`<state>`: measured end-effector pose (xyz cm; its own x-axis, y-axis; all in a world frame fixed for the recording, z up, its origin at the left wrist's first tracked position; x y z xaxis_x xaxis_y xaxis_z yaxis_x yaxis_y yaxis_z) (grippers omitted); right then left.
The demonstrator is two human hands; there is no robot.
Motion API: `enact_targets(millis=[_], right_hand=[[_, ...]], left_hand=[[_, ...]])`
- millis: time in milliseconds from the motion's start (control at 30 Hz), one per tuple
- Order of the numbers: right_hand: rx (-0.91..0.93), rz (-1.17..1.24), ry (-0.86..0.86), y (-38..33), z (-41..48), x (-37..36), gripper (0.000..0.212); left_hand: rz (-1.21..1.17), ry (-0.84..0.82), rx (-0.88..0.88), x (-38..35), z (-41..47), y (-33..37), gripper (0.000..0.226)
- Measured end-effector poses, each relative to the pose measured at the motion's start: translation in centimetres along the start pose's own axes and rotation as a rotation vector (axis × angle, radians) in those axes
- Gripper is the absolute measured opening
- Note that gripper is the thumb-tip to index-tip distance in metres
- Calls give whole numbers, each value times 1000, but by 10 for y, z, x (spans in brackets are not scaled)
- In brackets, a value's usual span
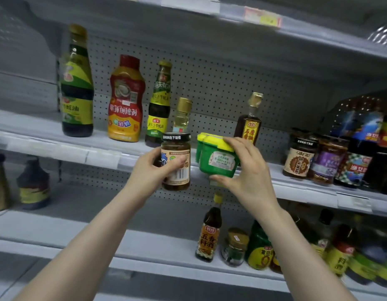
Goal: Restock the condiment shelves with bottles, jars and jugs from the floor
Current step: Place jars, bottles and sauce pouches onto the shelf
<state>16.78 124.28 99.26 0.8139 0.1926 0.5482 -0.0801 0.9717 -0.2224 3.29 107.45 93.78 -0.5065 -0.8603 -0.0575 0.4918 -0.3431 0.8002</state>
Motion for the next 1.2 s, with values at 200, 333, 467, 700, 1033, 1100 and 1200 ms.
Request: enact_targets(millis=[200, 333, 467, 700, 1033, 1100, 1200], right_hand=[[-191, 530, 19, 23, -17, -14, 95], [-262, 821, -5, 28, -24, -22, 81], [-286, 821, -58, 39, -27, -19, 79], [-193, 179, -85, 40, -18, -2, 119], [-331, 576, -26, 42, -21, -13, 88], [-356, 626, -71, 46, -21, -17, 89], [-283, 325, -58, 44, -17, -14, 92]], left_hand=[[-363, -230, 178, -21, -4, -14, 42], [-528, -327, 258, -35, -6, -19, 54], [-577, -368, 263, -44, -2, -25, 62], [-539, -391, 239, -50, 4, -26, 66], [-452, -298, 287, -48, 2, -26, 58], [-462, -290, 295, -44, 2, -24, 57], [-403, -321, 245, -40, 4, -21, 41]])
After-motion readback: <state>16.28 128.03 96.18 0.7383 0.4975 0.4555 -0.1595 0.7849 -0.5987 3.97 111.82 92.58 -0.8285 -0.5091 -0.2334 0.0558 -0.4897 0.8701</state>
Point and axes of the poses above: each hand's wrist, its own z-axis towards the middle knuckle, its own x-axis out of the back of the hand, y = z × x, the point moved 7 cm from there along z, towards the middle knuckle, and after that the axes turned 7 degrees about -x, right-handed, at the moved point
